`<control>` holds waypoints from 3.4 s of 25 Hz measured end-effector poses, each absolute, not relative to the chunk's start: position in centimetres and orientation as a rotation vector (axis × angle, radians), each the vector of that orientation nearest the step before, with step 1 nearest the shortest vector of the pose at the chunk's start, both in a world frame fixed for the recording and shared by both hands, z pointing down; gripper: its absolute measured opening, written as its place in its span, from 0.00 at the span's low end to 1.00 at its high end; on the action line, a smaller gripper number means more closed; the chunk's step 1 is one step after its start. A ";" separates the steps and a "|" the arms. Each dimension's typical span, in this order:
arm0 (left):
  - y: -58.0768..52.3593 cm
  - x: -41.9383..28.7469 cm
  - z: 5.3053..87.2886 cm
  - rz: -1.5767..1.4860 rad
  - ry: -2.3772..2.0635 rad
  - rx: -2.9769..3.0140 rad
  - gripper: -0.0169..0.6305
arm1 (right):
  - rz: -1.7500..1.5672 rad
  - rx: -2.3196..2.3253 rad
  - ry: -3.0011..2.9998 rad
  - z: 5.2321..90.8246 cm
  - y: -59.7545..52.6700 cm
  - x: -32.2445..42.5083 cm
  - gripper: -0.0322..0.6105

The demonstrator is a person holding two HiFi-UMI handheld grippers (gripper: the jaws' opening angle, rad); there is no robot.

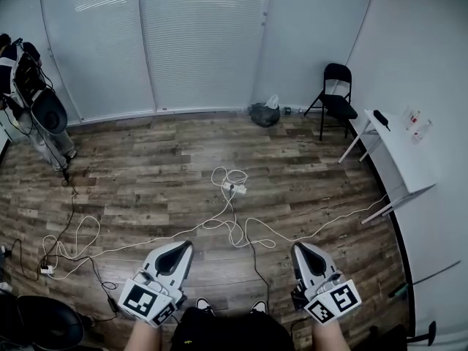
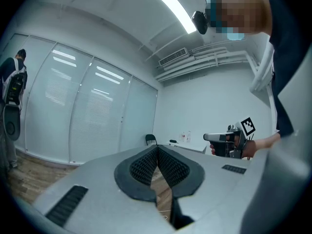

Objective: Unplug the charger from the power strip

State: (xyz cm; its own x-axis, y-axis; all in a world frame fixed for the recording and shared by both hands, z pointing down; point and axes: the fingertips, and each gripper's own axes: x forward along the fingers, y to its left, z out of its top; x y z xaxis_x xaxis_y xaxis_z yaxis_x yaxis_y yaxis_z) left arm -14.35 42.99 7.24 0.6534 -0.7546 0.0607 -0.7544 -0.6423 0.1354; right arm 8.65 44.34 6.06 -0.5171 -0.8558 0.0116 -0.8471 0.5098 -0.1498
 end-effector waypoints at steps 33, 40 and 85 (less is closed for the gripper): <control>19.1 -21.0 12.3 0.119 -1.179 2.673 0.06 | -0.352 -1.508 2.693 11.2 19.0 2.5 0.08; 7.3 -14.3 12.0 0.149 -1.166 2.667 0.06 | -0.416 -1.512 2.692 12.2 7.6 9.0 0.08; -26.0 -6.7 41.9 0.326 -0.660 2.730 0.06 | -0.655 -1.876 2.638 41.6 -21.0 14.8 0.08</control>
